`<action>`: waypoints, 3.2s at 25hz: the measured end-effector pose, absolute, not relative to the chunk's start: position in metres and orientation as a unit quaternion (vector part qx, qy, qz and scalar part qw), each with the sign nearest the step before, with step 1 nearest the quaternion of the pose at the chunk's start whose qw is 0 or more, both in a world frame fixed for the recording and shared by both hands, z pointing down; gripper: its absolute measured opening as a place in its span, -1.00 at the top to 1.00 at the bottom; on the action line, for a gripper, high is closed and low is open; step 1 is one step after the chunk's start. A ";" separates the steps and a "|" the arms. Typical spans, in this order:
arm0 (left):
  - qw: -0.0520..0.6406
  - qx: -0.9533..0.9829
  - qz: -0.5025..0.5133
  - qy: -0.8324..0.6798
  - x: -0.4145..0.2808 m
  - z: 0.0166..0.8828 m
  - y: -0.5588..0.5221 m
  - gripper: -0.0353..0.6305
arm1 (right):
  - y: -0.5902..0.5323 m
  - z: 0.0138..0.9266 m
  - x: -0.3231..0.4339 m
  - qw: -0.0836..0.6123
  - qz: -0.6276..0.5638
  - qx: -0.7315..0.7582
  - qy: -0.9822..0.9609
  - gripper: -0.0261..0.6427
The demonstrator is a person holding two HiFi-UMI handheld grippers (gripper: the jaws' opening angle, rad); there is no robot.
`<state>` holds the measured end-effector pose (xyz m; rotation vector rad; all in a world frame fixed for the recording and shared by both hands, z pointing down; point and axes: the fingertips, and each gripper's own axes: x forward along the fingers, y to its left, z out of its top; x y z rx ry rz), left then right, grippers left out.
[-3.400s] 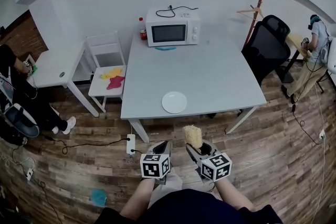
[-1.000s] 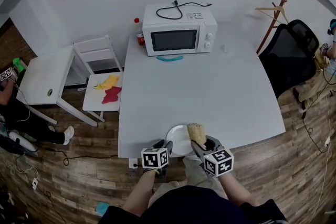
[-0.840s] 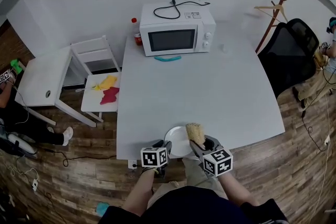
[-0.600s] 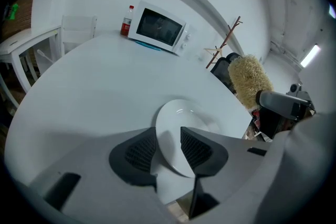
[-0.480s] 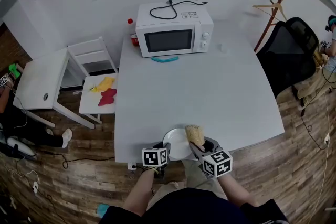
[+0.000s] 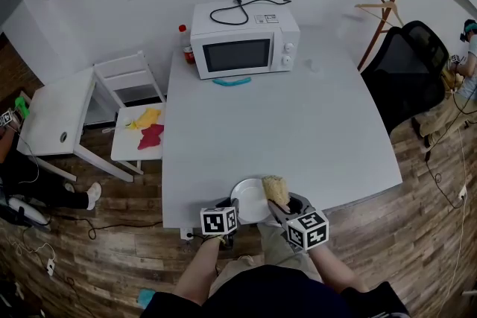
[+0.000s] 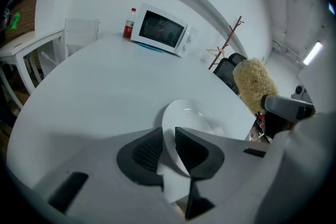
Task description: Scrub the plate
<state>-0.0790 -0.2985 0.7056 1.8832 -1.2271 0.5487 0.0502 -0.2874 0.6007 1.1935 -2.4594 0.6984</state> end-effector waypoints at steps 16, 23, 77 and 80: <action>0.366 0.761 0.195 -0.498 -0.090 0.666 -0.283 0.73 | -0.295 0.617 0.031 0.209 0.206 0.405 -0.866 0.41; 0.354 0.764 0.192 -0.503 -0.093 0.660 -0.280 0.74 | -0.304 0.639 -0.003 0.249 0.172 0.370 -0.878 0.41; 0.342 0.726 0.191 -0.565 -0.104 0.670 -0.303 0.74 | -0.264 0.686 0.013 0.320 0.181 0.312 -0.876 0.41; 0.341 0.723 0.192 -0.570 -0.105 0.672 -0.303 0.74 | -0.250 0.686 0.012 0.314 0.189 0.305 -0.879 0.41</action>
